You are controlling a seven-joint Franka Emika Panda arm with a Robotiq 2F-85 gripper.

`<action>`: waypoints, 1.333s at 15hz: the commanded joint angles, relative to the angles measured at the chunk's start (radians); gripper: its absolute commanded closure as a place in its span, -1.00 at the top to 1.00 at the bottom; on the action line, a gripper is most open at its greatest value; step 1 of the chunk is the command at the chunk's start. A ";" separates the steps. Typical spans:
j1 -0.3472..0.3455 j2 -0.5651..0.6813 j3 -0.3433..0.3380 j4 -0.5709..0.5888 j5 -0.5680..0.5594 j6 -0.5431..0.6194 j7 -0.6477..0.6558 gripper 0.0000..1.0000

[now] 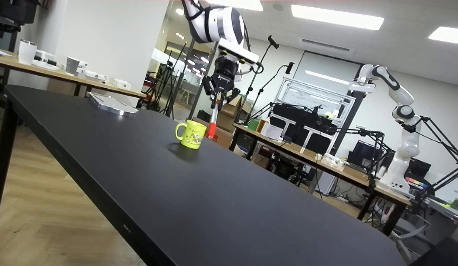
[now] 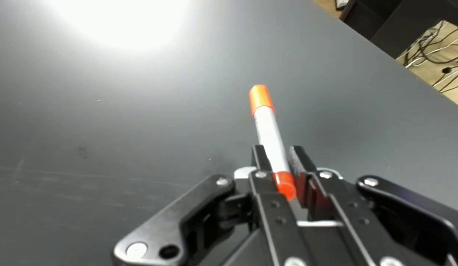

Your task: Put the marker on the table

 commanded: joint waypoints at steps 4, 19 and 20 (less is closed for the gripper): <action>-0.036 0.135 0.026 -0.020 0.090 -0.002 0.063 -0.90; -0.069 -0.089 0.062 -0.292 0.225 0.489 0.172 0.44; -0.071 -0.133 0.067 -0.317 0.230 0.499 0.170 0.59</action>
